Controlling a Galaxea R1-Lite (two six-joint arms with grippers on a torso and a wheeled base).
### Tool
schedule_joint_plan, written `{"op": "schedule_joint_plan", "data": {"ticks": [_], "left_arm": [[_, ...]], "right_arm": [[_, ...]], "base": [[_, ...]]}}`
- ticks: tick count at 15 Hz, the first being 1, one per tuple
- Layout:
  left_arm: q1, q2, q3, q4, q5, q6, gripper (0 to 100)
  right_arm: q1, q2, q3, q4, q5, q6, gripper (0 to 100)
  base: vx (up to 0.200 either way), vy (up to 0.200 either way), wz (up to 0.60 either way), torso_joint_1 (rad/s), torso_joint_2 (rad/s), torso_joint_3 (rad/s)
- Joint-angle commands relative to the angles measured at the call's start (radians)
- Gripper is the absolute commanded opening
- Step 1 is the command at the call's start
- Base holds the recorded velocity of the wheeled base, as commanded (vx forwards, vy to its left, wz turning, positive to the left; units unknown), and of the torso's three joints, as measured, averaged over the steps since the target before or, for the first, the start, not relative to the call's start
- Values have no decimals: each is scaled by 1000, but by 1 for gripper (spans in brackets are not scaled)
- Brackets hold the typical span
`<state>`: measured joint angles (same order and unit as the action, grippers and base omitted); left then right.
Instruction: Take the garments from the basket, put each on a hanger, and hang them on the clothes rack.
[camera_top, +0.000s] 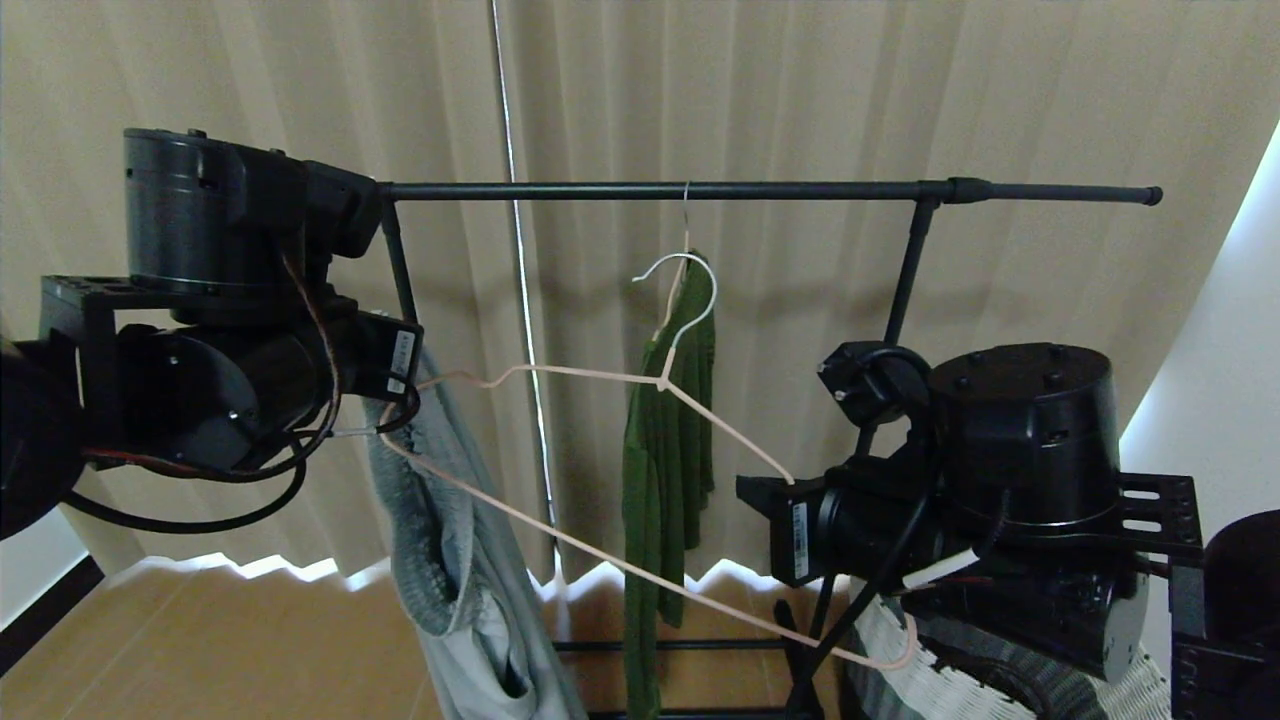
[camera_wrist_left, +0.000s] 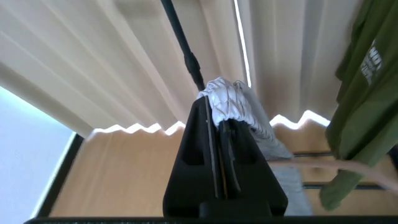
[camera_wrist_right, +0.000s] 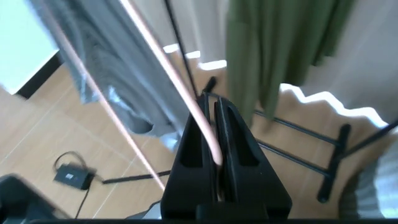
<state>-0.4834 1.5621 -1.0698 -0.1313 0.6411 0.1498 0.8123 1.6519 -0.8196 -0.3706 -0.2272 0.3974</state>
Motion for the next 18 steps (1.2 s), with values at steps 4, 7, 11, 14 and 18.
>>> {"op": "schedule_joint_plan", "data": {"ticks": [4,7,11,14,18], "left_arm": [[-6,-2,2,-1,0,30,0],[-9,7,2,-7,0,20,0],[-7,30,-4,-10,0,-4,0],[-7,35,-6,-10,0,-12,0],[17,38,-12,-10,20,-9,0]], "right_arm": [[-16,37,-39,1,-52,-2,0],[-4,28,-44,4,-50,-3,0],[111,-7,-112,154,-43,95,0],[163,8,-234,305,-47,212,0],[159,3,-260,401,-104,241,0]], "base": [[0,0,0,0,0,0],[0,0,0,0,0,0],[0,0,0,0,0,0],[0,0,0,0,0,0],[0,0,0,0,0,0]]}}
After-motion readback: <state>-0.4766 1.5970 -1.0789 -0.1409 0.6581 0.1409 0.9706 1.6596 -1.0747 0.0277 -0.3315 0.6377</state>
